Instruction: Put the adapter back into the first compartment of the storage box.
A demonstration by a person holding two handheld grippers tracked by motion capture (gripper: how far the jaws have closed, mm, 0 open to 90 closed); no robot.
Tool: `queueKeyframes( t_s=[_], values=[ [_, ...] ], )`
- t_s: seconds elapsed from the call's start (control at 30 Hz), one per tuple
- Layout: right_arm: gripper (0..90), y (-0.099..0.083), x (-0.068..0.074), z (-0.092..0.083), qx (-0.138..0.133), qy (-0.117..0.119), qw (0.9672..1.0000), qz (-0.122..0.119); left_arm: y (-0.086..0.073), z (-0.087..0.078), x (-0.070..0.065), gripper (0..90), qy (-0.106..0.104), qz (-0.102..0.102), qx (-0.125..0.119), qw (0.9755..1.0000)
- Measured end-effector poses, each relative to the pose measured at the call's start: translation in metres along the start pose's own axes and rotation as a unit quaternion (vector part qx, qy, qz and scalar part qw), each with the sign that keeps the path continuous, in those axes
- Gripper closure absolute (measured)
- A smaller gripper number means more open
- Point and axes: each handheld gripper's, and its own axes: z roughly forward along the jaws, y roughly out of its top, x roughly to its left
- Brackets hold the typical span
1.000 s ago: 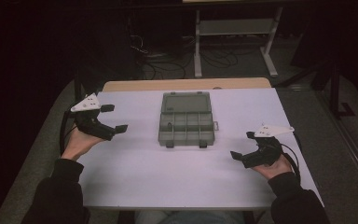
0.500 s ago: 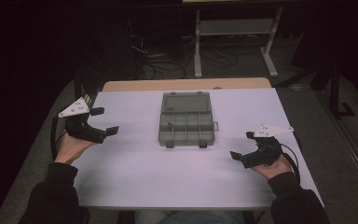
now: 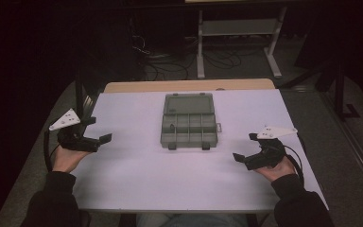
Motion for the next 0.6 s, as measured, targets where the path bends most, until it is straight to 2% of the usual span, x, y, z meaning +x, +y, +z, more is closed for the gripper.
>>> queueKeyframes(
  t_s=[0.27,0.43,0.6],
  values=[
    [0.0,0.0,0.0,-0.001,-0.003,-0.001,1.0,0.002,-0.018,-0.013,-0.003,0.0,0.013,-0.032,-0.022,0.9992],
    [0.0,0.001,0.0,0.0,-0.005,-0.001,1.0,0.001,-0.029,-0.02,-0.004,0.0,0.025,-0.04,-0.026,0.9986],
    [0.0,0.001,0.0,0.0,-0.005,-0.003,1.0,0.003,-0.034,-0.022,-0.004,0.0,0.024,-0.044,-0.027,0.9984]
  ],
)
